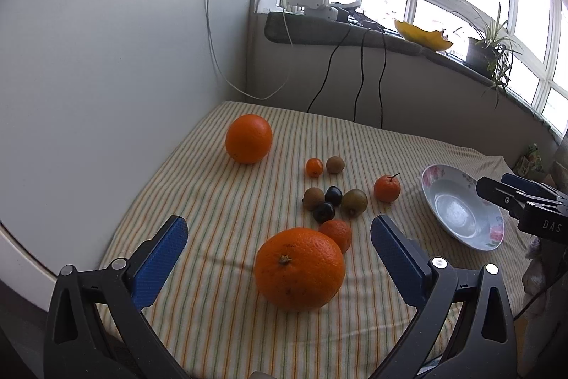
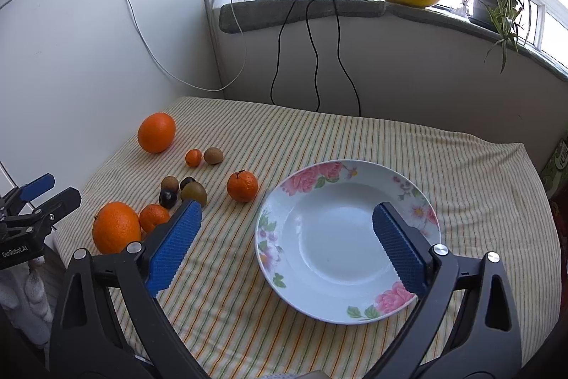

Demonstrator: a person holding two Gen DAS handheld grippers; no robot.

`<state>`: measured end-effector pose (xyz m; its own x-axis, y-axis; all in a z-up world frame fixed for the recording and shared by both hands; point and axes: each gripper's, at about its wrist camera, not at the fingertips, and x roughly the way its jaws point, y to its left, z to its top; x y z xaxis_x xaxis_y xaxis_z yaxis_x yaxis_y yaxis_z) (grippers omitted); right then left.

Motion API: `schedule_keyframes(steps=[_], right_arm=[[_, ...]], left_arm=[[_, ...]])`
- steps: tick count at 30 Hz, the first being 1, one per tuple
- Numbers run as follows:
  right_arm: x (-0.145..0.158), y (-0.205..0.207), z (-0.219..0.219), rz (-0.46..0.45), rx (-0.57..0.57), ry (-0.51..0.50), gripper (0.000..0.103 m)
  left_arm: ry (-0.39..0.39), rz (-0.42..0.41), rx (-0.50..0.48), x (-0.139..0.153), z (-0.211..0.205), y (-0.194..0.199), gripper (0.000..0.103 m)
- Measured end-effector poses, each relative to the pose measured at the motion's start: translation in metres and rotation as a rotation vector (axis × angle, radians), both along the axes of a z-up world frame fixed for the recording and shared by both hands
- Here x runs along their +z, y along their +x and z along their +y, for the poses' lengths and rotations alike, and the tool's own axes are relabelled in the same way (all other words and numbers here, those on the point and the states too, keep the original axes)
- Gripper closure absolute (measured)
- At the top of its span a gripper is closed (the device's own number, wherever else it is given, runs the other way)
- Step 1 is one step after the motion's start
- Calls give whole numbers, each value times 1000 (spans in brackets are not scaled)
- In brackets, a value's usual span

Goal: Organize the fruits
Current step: 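Lower the right gripper onto the large orange and close around it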

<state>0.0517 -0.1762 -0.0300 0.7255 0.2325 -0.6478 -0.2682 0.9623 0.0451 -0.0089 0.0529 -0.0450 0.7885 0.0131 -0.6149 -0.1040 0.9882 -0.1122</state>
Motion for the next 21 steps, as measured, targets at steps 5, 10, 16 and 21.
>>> schedule_keyframes(steps=[5,10,16,21], right_arm=[[-7,7,18,69,84,42,11],[-19,12,36,161,162,106,14],[-34,15,61,288,258,195,14],[-44,16,84,382,331,249,14]], left_arm=[[-34,39,-7,-12,8,-4,5],[-83,64,-45,-20,8,-5,6],[-105,98,-84,-34,6,-2,6],[-126,123,-102,-44,7,-1,6]])
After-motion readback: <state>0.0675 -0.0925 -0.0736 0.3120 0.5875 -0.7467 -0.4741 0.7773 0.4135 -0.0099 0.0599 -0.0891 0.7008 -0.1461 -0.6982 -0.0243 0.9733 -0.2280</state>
